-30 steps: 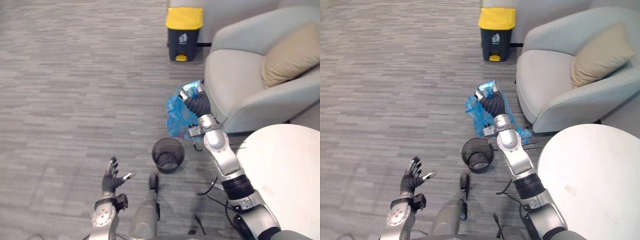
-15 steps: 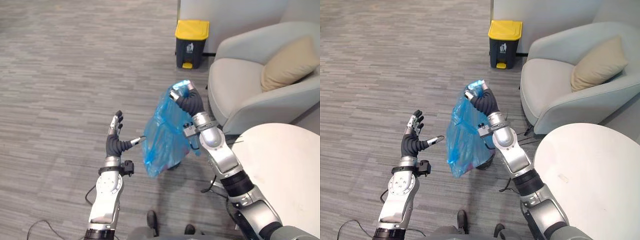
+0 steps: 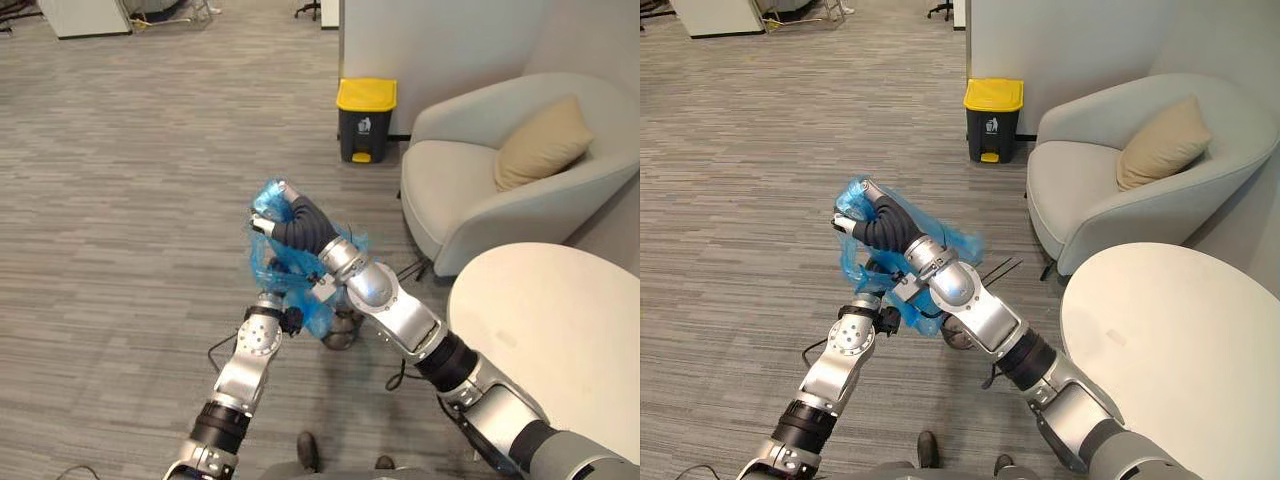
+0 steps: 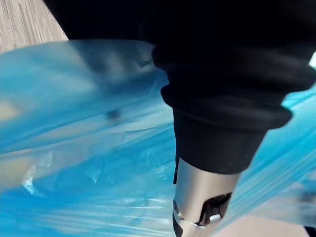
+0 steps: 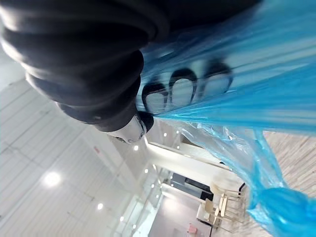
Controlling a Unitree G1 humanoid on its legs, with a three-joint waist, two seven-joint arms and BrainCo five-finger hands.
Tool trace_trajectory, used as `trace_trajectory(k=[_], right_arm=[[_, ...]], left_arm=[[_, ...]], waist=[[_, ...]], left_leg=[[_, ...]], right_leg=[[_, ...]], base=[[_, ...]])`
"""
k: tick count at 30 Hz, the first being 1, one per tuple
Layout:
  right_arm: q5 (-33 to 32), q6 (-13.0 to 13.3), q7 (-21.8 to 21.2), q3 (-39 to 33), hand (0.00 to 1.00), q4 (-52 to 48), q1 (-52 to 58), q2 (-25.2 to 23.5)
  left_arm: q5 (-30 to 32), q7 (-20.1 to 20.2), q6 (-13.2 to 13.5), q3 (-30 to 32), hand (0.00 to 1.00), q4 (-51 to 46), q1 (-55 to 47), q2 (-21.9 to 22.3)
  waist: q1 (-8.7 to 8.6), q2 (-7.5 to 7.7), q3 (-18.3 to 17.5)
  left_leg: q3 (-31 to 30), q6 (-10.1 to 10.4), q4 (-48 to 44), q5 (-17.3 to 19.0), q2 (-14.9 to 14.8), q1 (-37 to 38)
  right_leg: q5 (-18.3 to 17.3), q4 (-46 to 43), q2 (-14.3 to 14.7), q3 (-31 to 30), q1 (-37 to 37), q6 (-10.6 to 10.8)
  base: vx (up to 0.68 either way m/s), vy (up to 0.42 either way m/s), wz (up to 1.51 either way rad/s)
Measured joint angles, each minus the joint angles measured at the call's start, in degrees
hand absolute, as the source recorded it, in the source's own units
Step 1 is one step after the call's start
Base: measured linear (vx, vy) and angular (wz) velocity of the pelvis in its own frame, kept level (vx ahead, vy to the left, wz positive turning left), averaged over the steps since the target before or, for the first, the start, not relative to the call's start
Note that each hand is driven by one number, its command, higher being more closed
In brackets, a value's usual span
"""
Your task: Gather rubbish on tea table into small bin, then transfer packed bag to large trash can.
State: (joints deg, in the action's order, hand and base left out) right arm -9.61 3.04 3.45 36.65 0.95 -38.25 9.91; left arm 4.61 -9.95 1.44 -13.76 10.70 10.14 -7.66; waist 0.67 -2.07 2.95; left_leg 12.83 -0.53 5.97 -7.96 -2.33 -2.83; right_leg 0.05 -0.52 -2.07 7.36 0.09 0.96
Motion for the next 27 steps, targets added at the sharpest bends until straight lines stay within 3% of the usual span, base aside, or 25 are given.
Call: trace_trajectory(k=[5, 6, 14, 18, 19, 27], right_arm=[[0.2, -1.1, 0.0, 0.3, 1.0, 3.9, -2.2, 0.7], [0.3, -1.3, -0.1, 0.6, 1.0, 5.6, -2.9, 0.7], [0.2, -1.8, -1.5, 10.5, 1.0, 15.5, -9.8, -4.6], [0.3, -1.8, -2.6, 11.8, 1.0, 15.7, -10.0, -6.3], [0.3, -1.7, -2.6, 11.8, 0.0, 15.7, -10.2, -6.3], [2.0, 0.9, -4.0, 13.9, 0.0, 15.3, -10.2, -4.0]], left_arm=[[0.7, 0.1, 0.0, -1.1, 0.0, 3.7, 0.0, -0.7], [1.2, 0.1, -0.2, -1.7, 1.0, 5.0, 0.1, -0.9], [2.3, 1.1, -1.6, -5.9, 1.0, 8.3, 3.1, 0.4], [1.2, 0.9, -1.6, -5.7, 1.0, 8.3, 5.8, 0.8], [0.6, 0.8, -1.6, -5.2, 1.0, 8.3, 6.1, 0.8], [-1.8, -0.4, -1.6, 0.9, 1.0, 3.2, 3.6, 4.6]], waist=[[0.08, 0.01, 0.0], [0.14, 0.01, 0.0], [0.38, 0.01, 0.0], [0.35, 0.01, 0.0], [0.27, 0.01, 0.0], [0.0, 0.01, 0.0]], left_leg=[[0.1, 0.0, 0.0, -0.5, -0.3, 0.0], [0.1, 0.0, 0.0, -0.6, -0.5, 0.0], [-0.2, 0.7, 0.0, -0.9, -1.5, -0.2], [-0.1, 0.8, 0.0, -0.9, -1.6, -0.2], [-0.1, 0.8, 0.0, -0.9, -1.6, -0.2], [0.0, 0.7, 0.0, -1.0, -1.7, -0.4]], right_leg=[[0.8, 0.8, 0.4, -0.2, 0.6, -0.3], [0.8, 0.8, 0.6, -0.2, 0.6, -0.4], [1.0, 0.9, 1.6, -0.1, 0.6, -0.8], [1.1, 1.0, 1.7, -0.1, 0.6, -0.9], [1.1, 1.1, 1.7, -0.1, 0.6, -0.9], [1.6, 1.9, 1.8, -0.3, 0.7, -1.2]], base=[[0.01, 0.0, -0.02], [0.0, 0.0, 0.0], [0.0, 0.0, 0.0], [0.0, 0.0, 0.0], [0.0, 0.0, 0.0], [0.01, 0.002, -0.01]])
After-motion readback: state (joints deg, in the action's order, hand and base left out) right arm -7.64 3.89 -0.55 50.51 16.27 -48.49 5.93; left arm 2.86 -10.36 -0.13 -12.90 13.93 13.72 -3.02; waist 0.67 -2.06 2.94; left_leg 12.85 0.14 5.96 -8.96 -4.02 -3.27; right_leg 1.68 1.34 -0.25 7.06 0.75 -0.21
